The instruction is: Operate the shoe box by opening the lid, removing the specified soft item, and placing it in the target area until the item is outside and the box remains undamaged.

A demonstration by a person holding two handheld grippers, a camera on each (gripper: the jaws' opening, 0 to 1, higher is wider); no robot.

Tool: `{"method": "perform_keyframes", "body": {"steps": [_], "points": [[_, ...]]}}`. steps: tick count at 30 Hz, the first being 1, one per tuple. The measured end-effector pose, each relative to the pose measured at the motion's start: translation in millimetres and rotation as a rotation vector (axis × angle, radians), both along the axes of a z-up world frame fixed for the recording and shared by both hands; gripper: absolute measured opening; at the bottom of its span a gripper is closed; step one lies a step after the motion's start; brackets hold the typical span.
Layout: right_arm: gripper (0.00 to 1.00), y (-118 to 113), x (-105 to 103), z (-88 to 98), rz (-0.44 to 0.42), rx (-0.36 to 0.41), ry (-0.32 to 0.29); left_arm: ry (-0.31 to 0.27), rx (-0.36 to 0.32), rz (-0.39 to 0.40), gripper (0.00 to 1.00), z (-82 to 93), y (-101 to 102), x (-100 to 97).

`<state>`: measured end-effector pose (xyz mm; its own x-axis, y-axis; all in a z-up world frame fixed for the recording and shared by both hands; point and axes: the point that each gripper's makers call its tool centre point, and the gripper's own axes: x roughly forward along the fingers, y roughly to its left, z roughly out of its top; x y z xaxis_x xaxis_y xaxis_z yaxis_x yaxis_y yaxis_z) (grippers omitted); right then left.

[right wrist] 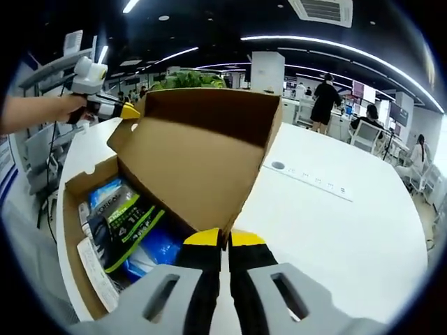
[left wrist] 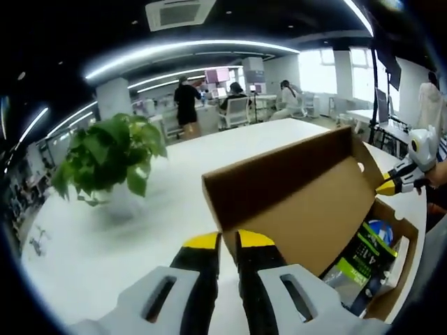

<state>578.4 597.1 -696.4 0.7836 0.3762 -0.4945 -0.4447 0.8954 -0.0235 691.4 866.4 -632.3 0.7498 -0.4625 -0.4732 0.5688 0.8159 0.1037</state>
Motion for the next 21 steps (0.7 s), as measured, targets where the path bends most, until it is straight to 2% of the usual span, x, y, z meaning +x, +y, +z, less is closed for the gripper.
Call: {"method": "perform_keyframes", "body": {"steps": [7,14,21], "points": [[0.00,-0.1,1.3,-0.9,-0.014,0.010,0.023,0.041,0.007,0.014,0.08,-16.9,4.2,-10.3],[0.00,-0.1,2.4,-1.6,-0.031,0.018,0.044,0.071,-0.003,0.033,0.08,-29.7,8.2,-32.8],[0.01,-0.3,4.0,-2.3,-0.038,0.011,0.062,0.105,-0.015,0.068,0.04,-42.5,13.0,-51.9]]}}
